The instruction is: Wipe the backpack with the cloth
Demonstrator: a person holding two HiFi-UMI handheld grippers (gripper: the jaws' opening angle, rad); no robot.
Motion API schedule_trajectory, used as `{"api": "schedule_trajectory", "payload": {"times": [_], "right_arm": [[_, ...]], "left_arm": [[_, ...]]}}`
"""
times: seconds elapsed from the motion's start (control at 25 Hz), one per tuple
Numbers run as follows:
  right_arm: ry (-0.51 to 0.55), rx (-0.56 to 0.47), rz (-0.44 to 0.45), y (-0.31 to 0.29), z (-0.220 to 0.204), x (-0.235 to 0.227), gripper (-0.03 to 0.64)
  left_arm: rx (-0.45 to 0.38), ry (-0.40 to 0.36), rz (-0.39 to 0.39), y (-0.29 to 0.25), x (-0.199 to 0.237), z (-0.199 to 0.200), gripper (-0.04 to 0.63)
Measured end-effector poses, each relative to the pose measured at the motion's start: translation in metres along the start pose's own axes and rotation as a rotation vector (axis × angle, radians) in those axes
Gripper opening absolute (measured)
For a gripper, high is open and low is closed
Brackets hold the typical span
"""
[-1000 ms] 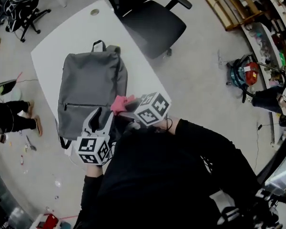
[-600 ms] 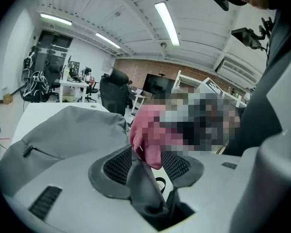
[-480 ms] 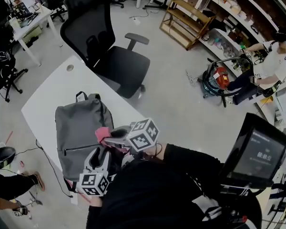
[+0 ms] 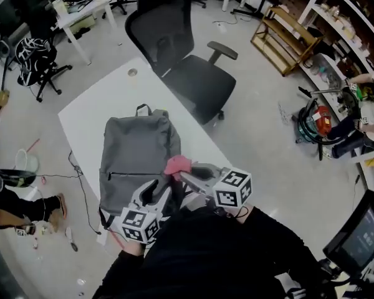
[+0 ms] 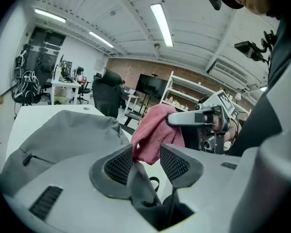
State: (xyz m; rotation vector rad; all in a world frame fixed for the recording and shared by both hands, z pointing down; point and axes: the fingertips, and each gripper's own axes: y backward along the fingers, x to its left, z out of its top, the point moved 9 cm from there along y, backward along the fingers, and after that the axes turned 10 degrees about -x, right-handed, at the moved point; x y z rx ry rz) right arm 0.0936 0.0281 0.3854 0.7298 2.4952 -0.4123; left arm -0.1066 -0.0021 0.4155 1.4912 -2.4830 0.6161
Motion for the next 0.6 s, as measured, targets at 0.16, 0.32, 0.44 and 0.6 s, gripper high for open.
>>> {"api": "schedule_trajectory", "payload": {"times": [0.16,0.32,0.44,0.6], "right_arm": [[0.073,-0.033,0.015,0.018,0.011,-0.004,0.061],[0.111,-0.048,0.061,0.042,0.039,-0.014,0.061],[0.112,-0.059,0.062,0.063,0.038,-0.014,0.061],[0.102,-0.068,0.073,0.074,0.018,-0.012,0.061]], "left_arm": [[-0.017,-0.016,0.033,-0.005,-0.018,0.005,0.189],[-0.050,-0.010,0.122,-0.017,-0.056,0.022,0.189],[-0.033,-0.019,0.140,-0.019,-0.081,0.019,0.187],[-0.010,-0.019,0.181,-0.005,-0.093,-0.002,0.187]]}}
